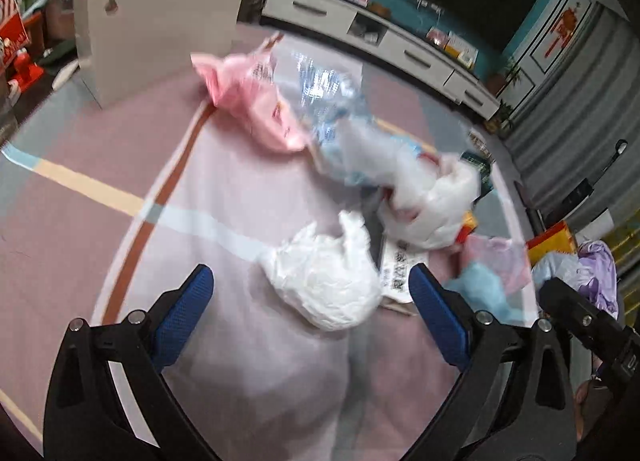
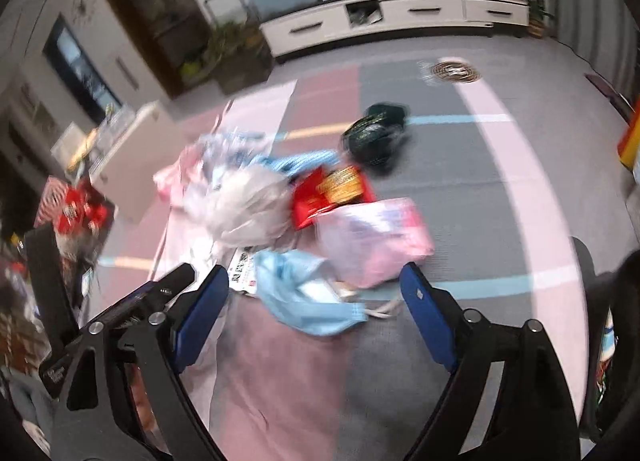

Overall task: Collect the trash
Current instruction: 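Grasp the blue mask with the right tool while the left tool grasps a white plastic bag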

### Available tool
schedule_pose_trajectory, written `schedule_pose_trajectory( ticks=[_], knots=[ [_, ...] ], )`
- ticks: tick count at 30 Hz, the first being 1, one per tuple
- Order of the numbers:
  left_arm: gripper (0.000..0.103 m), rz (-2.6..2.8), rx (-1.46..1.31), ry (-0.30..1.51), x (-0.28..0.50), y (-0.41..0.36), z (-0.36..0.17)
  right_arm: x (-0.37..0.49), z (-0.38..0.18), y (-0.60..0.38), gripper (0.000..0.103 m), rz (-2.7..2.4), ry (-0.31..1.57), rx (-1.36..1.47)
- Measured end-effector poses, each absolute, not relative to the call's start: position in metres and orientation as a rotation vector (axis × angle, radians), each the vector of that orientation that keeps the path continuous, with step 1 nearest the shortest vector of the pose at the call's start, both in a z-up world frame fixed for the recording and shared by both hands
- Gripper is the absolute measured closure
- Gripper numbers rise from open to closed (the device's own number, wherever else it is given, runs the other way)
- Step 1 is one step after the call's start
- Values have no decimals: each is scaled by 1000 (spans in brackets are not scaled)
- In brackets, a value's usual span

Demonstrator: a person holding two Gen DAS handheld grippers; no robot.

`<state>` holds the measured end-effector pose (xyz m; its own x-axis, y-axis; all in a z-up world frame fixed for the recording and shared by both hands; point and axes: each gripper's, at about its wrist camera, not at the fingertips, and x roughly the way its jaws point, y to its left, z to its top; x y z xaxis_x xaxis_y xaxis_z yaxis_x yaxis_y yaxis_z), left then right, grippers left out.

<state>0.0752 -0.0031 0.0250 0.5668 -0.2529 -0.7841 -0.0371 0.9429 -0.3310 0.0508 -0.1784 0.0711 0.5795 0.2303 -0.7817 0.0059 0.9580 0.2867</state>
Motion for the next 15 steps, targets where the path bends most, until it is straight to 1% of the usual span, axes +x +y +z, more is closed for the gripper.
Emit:
schedule_pose_trajectory(
  ticks=[2,4,6,9,10,11,13,14,15],
  knots=[
    [9,-128,-323,972,77,-3,18,58,62,-166,24,130,977,248],
    [15,-129,-320,975,79,-6,15,64,52,-157,26,131,1002,222],
    [18,-138,-313,977,79,-7,12,67,45,-152,28,129,1017,189],
    [23,-136,-294,965,81,-9,11,72,32,-145,37,125,1050,145],
    [23,-137,-295,964,82,-4,8,73,27,-145,43,126,1064,134],
    [23,-135,-297,962,83,-4,8,74,23,-143,51,124,1079,123],
    [32,-135,-304,956,82,-6,7,74,14,-145,61,122,1103,113],
    [34,-137,-308,953,83,-6,6,72,14,-146,65,121,1091,113],
    [42,-145,-316,951,83,-5,6,70,14,-146,67,119,1087,106]
  ],
)
